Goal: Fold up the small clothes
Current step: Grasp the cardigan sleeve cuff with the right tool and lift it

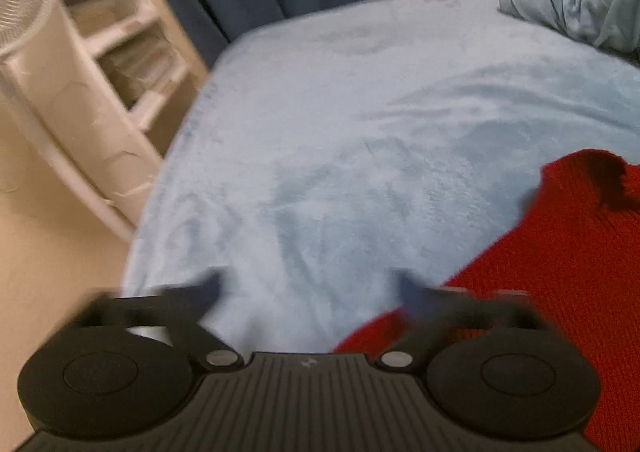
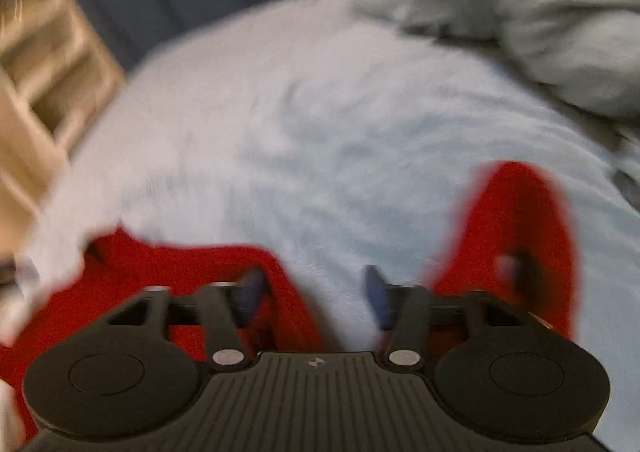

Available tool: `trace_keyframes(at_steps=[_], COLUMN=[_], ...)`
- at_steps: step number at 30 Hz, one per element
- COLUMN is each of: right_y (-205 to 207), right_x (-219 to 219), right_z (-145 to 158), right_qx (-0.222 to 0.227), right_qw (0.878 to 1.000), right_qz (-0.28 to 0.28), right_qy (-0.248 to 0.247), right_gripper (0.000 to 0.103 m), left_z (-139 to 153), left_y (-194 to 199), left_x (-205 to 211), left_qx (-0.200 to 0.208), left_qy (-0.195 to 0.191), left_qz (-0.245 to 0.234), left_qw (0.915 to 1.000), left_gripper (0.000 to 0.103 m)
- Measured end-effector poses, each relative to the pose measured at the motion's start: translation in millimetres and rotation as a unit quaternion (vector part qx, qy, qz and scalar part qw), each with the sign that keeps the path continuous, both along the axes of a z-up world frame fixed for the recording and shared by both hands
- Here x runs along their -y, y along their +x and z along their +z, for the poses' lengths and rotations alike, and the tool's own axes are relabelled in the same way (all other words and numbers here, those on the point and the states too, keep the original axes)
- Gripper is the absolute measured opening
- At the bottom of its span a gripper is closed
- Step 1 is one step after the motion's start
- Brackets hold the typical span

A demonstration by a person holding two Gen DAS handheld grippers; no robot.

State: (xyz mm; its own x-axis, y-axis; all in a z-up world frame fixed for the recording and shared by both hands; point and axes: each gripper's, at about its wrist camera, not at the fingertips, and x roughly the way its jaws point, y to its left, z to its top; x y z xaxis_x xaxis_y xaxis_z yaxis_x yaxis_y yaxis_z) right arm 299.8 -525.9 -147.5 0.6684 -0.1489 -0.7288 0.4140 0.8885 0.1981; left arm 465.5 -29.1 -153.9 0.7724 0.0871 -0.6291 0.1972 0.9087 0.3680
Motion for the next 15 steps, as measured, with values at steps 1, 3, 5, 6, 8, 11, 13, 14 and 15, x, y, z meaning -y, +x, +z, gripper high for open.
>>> trace_keyframes(at_steps=[1,3,5,6,8,11,13,14,15], right_y=[-23,-68,-96,-104,-107,-98,-92,-89,-89], right_x=[6,17,22,22,24,43,50,45,39], right_z=[10,23,20,14,-4,-40,-56,-52,-41], right_qx=[0.028,0.035,0.013,-0.006,-0.053,-0.065,-0.049,-0.044,-0.036], right_qw=[0.999,0.996,0.993,0.992,0.991,0.99,0.989,0.989,0.989], right_qz=[-0.026,-0.072,-0.081,-0.075,-0.061,-0.111,-0.138,-0.131,-0.129], right_qy=[-0.004,-0.031,-0.08,-0.099,-0.109,-0.057,-0.031,-0.054,-0.06], right_gripper=[0.067,0.08,0.08,0.08,0.08,0.073,0.018,0.008,0.008], left_z=[2,2,6,9,22,39,51,59,66], left_y=[-13,-37,-70,-86,-121,-172,-198,-213,-222], left_x=[0,1,-7,-10,-16,-22,-25,-25,-28], left_qx=[0.006,-0.029,-0.053,-0.06,-0.073,-0.093,-0.105,-0.101,-0.094], left_qy=[-0.001,-0.025,-0.068,-0.084,-0.119,-0.156,-0.162,-0.156,-0.15], left_qz=[0.004,0.024,0.037,0.043,0.051,0.063,0.066,0.069,0.068], left_qw=[1.0,0.999,0.9956,0.9937,0.9889,0.9813,0.979,0.9803,0.9818], left_gripper=[0.103,0.103,0.103,0.103,0.103,0.103,0.103,0.103,0.103])
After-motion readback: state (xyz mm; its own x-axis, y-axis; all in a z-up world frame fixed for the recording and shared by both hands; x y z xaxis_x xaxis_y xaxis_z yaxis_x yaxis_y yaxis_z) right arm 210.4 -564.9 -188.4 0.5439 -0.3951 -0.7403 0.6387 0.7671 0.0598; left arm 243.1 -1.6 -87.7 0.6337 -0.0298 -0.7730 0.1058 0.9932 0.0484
